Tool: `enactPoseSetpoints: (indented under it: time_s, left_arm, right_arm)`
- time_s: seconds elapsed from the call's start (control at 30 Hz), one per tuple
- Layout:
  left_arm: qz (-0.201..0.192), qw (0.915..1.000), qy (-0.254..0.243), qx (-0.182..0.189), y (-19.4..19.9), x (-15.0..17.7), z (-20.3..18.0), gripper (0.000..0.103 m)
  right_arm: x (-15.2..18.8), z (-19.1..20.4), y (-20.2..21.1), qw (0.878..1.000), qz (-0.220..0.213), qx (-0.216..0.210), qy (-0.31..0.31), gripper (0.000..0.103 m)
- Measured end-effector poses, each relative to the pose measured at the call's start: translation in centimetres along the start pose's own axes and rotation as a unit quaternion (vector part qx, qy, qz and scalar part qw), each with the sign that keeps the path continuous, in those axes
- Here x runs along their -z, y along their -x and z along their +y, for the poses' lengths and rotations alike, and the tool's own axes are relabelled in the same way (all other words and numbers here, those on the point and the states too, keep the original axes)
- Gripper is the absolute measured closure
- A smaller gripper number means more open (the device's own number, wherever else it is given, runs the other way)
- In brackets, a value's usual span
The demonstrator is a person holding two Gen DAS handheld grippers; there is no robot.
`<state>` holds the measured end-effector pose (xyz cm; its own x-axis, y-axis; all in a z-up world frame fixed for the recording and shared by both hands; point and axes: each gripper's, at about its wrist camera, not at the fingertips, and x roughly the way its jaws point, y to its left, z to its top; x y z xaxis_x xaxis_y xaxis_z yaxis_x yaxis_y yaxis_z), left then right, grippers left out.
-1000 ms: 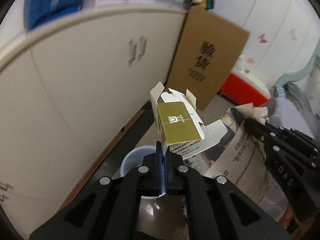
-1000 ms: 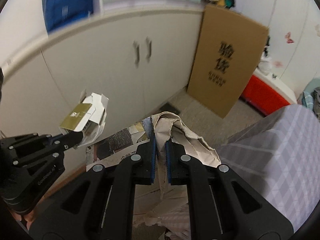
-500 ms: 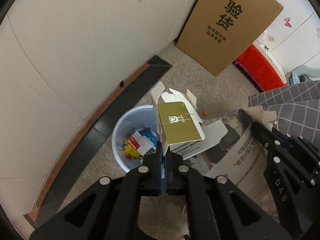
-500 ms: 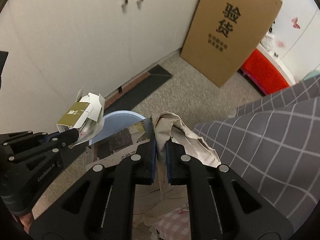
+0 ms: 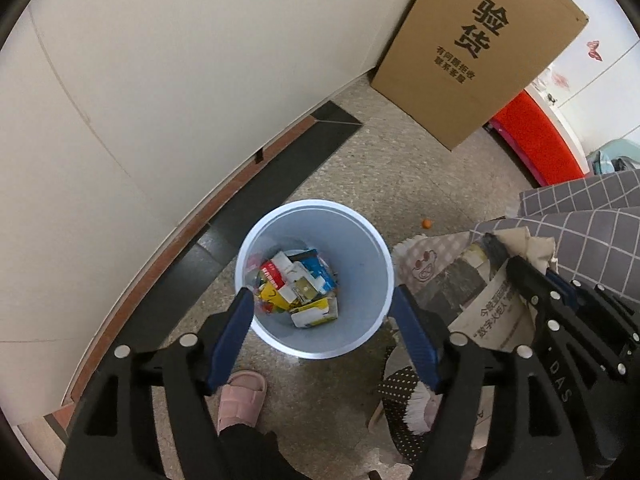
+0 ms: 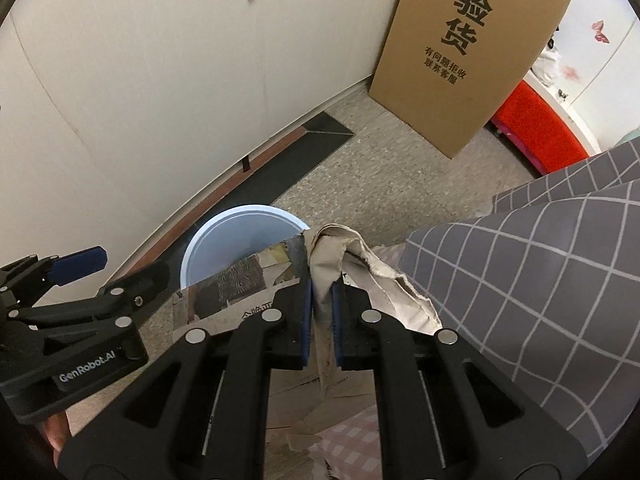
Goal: Collect trash
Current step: 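Carry both items over the wastebasket and open both tools to drop them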
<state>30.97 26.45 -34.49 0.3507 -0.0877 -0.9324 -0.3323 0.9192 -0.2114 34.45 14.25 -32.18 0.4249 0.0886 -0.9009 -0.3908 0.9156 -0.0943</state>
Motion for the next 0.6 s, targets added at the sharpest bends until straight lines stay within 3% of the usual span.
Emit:
enactPoseSetpoints:
  time_s: [0.27,0.6]
  left_arm:
    - [-0.003,0.9998,0.016,-0.015,0.2,0.6,1.9,0.029]
    - [-0.012,0.9977,0.022,-0.062,-0.1,1.5,4.6,0.028]
  right_arm:
    - [-0.2,0.8,-0.1,1.000,-0.001,-0.014,0.002,0.094]
    - [-1.2,3.0,-1.2,1.000,-0.011,-0.026,0.007,0.094]
